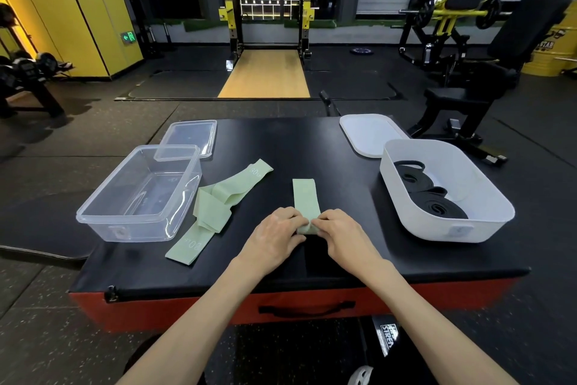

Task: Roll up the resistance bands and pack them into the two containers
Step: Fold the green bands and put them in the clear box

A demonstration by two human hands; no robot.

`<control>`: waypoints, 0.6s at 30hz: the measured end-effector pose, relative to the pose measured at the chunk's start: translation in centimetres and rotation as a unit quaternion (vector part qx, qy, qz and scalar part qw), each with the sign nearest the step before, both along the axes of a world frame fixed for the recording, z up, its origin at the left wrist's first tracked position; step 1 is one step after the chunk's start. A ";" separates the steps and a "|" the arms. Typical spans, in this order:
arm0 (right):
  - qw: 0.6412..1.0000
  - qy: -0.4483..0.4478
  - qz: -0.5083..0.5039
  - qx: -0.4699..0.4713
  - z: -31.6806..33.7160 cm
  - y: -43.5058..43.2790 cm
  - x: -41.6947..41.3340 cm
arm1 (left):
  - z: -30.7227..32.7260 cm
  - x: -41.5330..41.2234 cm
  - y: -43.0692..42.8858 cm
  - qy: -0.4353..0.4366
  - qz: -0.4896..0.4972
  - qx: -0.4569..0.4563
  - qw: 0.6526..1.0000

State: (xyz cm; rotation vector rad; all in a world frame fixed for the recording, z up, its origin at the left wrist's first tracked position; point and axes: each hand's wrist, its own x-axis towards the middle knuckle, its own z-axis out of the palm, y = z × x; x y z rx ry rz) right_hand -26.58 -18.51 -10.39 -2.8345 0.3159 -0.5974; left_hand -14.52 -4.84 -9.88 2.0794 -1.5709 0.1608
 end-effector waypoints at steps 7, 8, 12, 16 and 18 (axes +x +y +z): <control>0.999 0.030 0.008 0.009 0.1 -0.5 0.2 | -0.2 0.3 -0.8 0.008 0.010 -0.001 1.000; 0.999 0.032 0.009 0.009 0.1 -0.6 0.2 | -0.2 0.4 -0.8 0.009 0.007 -0.002 1.000; 1.000 0.025 0.013 0.014 0.1 -0.5 0.2 | -0.1 0.7 -1.0 0.017 0.010 0.002 1.000; 0.999 -0.030 0.018 0.002 0.5 0.1 -0.2 | 0.2 0.9 -1.2 0.017 0.017 0.021 0.999; 0.999 -0.035 0.025 0.003 0.7 0.2 -0.1 | 0.4 1.0 -1.3 0.022 0.019 0.030 0.999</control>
